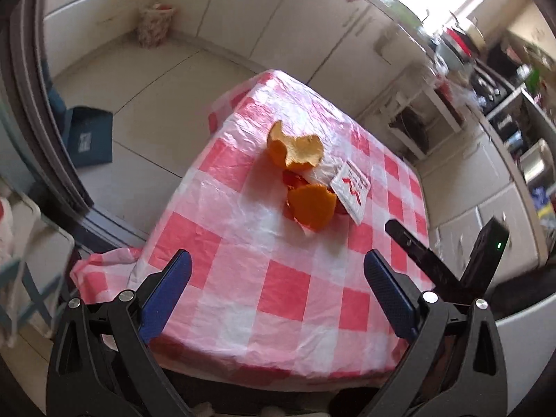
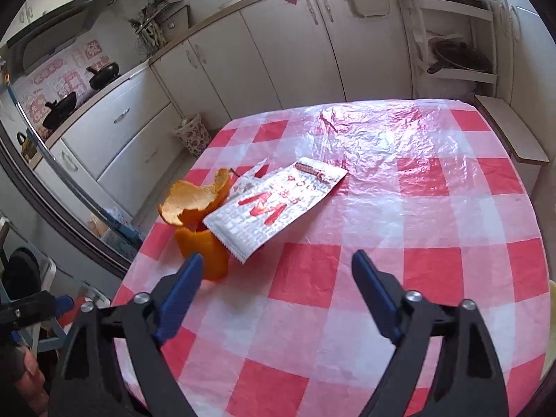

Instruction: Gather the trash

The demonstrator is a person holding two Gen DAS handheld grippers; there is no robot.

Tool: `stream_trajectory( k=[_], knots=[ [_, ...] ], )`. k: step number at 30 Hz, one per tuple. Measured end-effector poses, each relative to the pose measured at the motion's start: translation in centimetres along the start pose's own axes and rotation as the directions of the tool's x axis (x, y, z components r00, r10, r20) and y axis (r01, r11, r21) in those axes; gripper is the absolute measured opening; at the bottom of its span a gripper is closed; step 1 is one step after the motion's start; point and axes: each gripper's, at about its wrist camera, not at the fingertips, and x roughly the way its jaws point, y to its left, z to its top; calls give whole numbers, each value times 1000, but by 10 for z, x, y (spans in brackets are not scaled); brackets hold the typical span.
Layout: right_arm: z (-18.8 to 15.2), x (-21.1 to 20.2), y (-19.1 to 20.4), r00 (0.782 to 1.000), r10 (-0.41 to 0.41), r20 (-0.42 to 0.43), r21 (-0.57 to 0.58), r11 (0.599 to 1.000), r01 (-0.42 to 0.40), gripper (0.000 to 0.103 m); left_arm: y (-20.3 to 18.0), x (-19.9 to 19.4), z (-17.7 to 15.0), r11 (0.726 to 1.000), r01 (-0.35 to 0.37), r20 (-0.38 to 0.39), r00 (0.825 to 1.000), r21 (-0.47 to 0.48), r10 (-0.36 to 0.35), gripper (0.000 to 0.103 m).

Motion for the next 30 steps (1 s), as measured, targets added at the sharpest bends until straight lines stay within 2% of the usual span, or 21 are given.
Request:
stream_trajectory(
  k=[2, 4, 8, 9, 10, 11, 15, 18, 21, 24, 27, 30],
  knots=[
    [6, 21, -6, 994, 90, -54, 124, 989, -83, 80, 10, 0, 3, 998, -4, 24, 1000, -55, 6, 95],
    [8, 39, -11, 983, 165, -81, 209, 967, -145, 65, 17, 0, 2, 997, -28, 37, 999, -78, 31, 95],
    [10, 62, -23, 970, 231, -71, 340, 920, -194, 43, 22, 4, 5, 995, -42, 30, 999, -85, 44, 95],
    [12, 65, -28, 969, 238, -59, 363, 910, -202, 30, 21, 5, 5, 996, -43, 27, 999, -82, 45, 95],
    [12, 67, -32, 968, 244, -51, 383, 900, -207, 13, 20, 6, 7, 996, -42, 23, 999, -77, 44, 95],
    [13, 67, -36, 967, 251, -40, 401, 890, -215, 6, 17, 8, 7, 997, -40, 16, 999, -65, 41, 95],
    [22, 35, -46, 970, 244, -4, 362, 904, -226, 2, 0, 21, 8, 998, -56, -17, 998, 3, 56, 95],
    [29, 1, -46, 972, 235, 11, 293, 929, -228, 2, -20, 42, 8, 993, -92, -61, 993, 77, 97, 95],
    [25, -32, -47, 973, 229, 12, 228, 947, -225, 2, -49, 67, 8, 975, -129, -81, 986, 183, 146, 95],
    [11, -48, -60, 976, 217, -2, 214, 954, -211, 2, -74, 88, 9, 937, -203, -56, 972, 284, 228, 95],
    [0, -43, -70, 972, 220, -77, 215, 956, -199, 2, -85, 110, 15, 926, -237, -62, 962, 292, 265, 95],
    [-1, -47, -72, 986, 145, -88, 159, 979, -130, 2, -87, 129, 20, 930, -252, -79, 956, 267, 282, 95]
  ],
)
